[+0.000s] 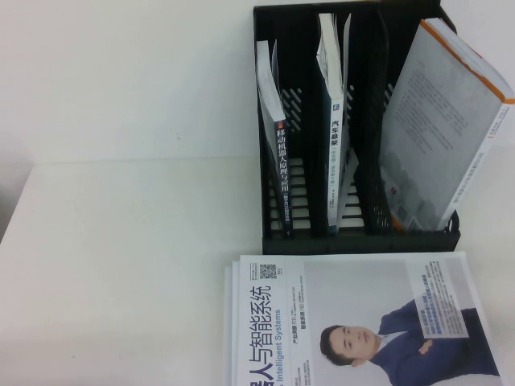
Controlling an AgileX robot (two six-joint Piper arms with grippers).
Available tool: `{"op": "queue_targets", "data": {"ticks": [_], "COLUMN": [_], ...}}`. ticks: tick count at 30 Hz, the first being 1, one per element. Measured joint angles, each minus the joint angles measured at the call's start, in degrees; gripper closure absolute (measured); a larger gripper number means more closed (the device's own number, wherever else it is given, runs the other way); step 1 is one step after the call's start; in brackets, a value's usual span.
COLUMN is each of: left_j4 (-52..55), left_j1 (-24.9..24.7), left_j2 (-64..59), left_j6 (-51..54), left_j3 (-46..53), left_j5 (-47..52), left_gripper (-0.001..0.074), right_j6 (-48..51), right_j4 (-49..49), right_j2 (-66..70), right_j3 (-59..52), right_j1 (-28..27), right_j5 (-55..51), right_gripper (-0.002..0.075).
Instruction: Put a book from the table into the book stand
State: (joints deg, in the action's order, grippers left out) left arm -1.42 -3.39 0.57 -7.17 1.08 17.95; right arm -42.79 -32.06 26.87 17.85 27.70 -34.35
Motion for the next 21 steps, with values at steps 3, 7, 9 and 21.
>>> {"op": "queue_targets", "data": {"ticks": [3, 7, 9, 21], "left_j4": [0.0, 0.0, 0.0, 0.21], "left_j1": [0.0, 0.0, 0.0, 0.0], "left_j2": [0.0, 0.0, 0.0, 0.11], "left_j6": [0.04, 0.27, 0.27, 0.44], "left_j3": [0.0, 0.0, 0.0, 0.0], "left_j5": [0.09, 0.22, 0.22, 0.35], "left_gripper": [0.0737, 0.0737, 0.0737, 0.0737], "right_j6": [0.0, 0.0, 0.0, -2.56], "right_j4": [0.0, 0.0, 0.0, -7.49], "right_j2": [0.0, 0.0, -0.06, -26.04], "right_j3": [0.0, 0.0, 0.0, -12.2], "right_j1": [0.0, 0.0, 0.0, -19.41], "right_j5": [0.0, 0.0, 0.0, 20.57], "right_gripper": [0.0729, 0.0729, 0.0729, 0.0729]}}
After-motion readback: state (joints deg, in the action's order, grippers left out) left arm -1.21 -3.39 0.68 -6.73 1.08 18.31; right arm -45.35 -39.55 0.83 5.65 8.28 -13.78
